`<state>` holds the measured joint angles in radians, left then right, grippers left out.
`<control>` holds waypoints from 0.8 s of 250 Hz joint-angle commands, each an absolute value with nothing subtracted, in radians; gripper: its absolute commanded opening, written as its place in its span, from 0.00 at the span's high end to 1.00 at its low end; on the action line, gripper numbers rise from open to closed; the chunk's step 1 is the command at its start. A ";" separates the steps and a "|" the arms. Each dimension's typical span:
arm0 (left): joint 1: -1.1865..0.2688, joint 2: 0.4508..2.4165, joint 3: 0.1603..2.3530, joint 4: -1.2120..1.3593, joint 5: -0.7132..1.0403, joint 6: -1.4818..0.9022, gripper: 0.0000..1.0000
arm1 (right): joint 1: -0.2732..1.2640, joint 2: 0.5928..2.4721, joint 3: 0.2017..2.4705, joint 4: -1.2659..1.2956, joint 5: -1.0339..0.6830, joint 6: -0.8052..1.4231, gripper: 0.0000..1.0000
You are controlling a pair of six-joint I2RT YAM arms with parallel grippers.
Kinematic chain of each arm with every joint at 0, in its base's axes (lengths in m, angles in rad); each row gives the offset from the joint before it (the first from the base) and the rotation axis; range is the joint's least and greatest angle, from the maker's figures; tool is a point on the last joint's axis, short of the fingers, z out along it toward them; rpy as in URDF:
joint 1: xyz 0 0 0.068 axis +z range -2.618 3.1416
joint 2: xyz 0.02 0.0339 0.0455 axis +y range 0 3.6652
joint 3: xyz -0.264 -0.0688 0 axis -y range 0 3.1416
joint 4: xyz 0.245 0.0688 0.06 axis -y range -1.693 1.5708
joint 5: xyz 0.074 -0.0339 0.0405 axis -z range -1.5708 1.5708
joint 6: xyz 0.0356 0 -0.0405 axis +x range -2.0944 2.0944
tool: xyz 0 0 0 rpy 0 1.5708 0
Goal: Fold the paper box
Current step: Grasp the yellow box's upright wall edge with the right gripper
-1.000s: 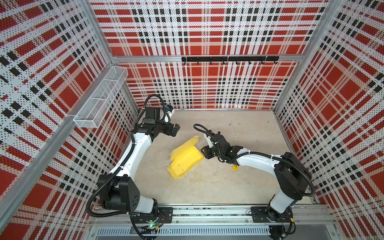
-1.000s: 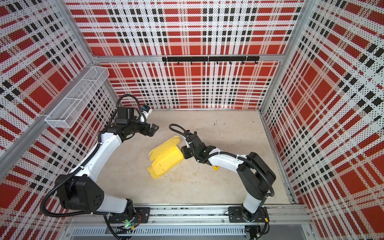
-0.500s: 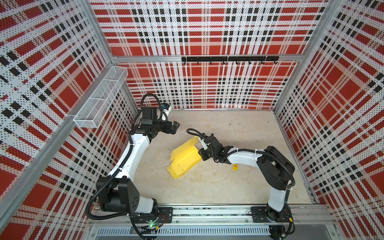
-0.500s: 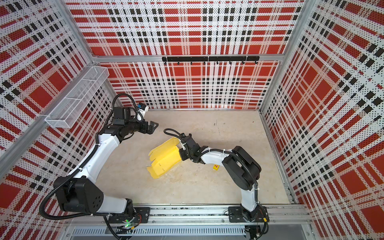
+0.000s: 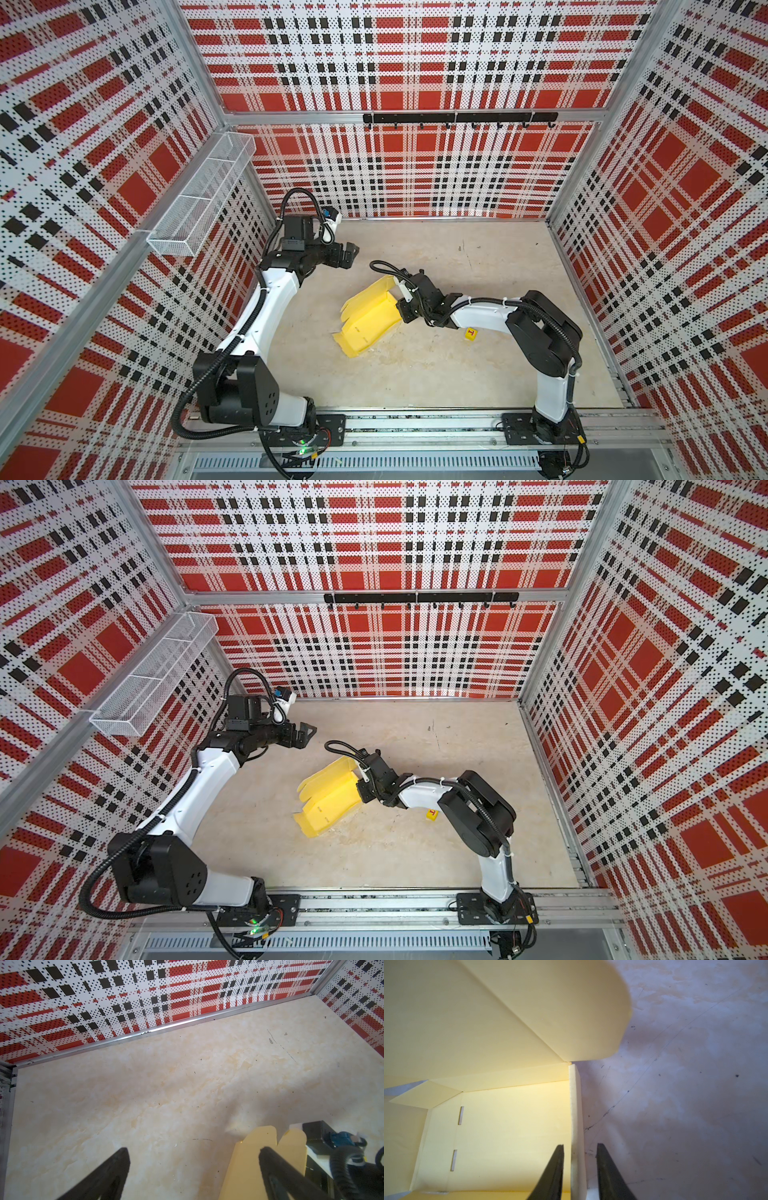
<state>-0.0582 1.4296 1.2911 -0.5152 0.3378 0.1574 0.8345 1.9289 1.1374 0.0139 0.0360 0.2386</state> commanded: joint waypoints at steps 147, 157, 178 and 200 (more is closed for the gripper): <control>-0.035 1.407 1.270 -0.480 0.354 0.127 0.00 | 0.838 1.917 1.116 0.057 0.152 0.221 0.86; -0.035 1.407 1.269 -0.479 0.354 0.127 0.00 | 0.837 1.912 1.110 0.057 0.163 0.221 0.87; -0.033 1.407 1.267 -0.477 0.354 0.127 0.01 | 0.832 1.895 1.095 0.053 0.179 0.221 0.88; -0.032 1.406 1.266 -0.474 0.354 0.124 0.00 | 0.821 1.871 1.072 0.047 0.224 0.233 0.89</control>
